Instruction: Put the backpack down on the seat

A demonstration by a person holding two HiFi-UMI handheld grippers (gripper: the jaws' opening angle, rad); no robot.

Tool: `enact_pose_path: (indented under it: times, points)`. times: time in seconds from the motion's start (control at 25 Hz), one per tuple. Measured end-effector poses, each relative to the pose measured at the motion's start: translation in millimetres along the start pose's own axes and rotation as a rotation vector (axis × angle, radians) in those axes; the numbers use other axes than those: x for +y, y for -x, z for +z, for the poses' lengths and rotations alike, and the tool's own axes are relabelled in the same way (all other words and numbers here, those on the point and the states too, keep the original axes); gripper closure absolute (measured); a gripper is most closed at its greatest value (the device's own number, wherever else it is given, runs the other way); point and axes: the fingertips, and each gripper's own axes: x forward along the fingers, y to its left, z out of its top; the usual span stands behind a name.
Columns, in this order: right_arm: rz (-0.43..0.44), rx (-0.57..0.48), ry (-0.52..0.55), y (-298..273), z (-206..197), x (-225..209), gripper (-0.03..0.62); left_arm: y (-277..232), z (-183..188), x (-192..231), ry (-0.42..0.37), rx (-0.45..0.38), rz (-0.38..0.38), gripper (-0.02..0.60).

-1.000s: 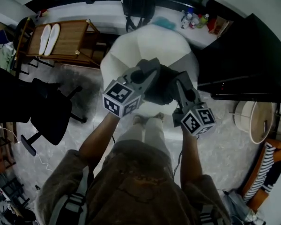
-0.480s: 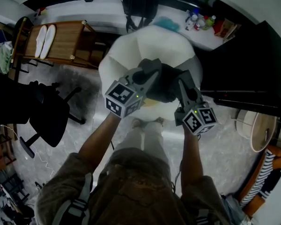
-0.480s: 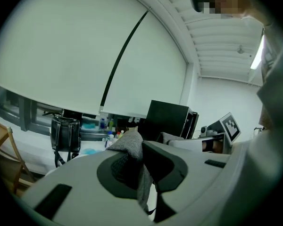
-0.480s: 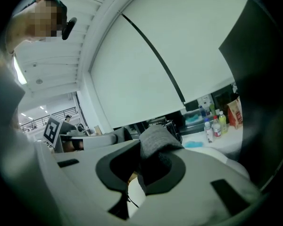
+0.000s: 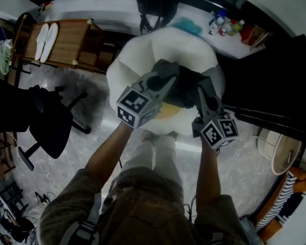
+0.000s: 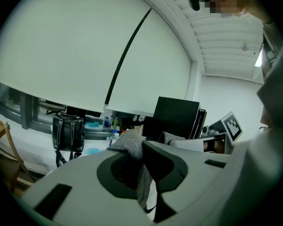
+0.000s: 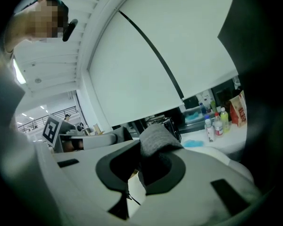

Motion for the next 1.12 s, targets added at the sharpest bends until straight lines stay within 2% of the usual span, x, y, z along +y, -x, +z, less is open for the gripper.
enact_pose_path:
  times: [0.36,0.64,0.84,1.12]
  points:
    - [-0.005,0.02,-0.018,-10,-27,-13,0.566,-9,-28,10,0.024,0.017,0.014,0.546]
    - [0.003,-0.004,-0.027,-10,-37,-15,0.565,-13,-40,8,0.038,0.01,0.009,0.548]
    - [-0.017,-0.007,-0.007,-15,-44,-20,0.563,-18,-46,10,-0.015,0.014,0.006,0.548]
    - [-0.053,0.006,0.011,-26,-64,-35,0.563,-35,-64,16,-0.018,0.009,0.022,0.548]
